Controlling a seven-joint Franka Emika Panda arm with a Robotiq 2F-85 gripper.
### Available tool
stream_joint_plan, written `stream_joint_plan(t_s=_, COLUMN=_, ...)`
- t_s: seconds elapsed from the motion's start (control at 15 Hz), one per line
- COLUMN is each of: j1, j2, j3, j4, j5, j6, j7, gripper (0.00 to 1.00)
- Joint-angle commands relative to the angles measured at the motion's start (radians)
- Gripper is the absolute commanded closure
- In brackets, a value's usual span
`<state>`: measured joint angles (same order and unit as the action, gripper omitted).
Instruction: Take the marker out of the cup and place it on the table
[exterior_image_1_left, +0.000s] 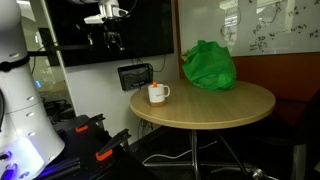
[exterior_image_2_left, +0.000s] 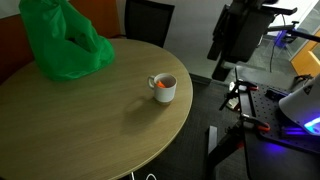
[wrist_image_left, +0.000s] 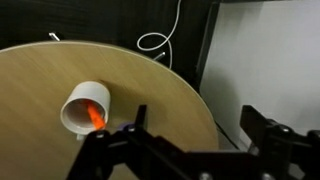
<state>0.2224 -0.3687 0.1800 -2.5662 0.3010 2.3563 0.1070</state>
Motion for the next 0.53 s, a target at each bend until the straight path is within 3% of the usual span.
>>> stream_joint_plan(t_s=0.0, j1=-0.047, j2=0.055, j3=0.001, j4=0.019, j5=-0.067, j6=0.092, j7=0.019, gripper=0.00)
stream_joint_plan(t_s=0.33, j1=-0.127, j2=0.190, j3=-0.044, j4=0.066, j5=-0.261, j6=0.168, j7=-0.079, gripper=0.00)
stream_joint_plan(t_s=0.47, j1=-0.124, j2=0.257, j3=-0.078, j4=0.089, j5=-0.263, j6=0.193, j7=-0.178, gripper=0.00)
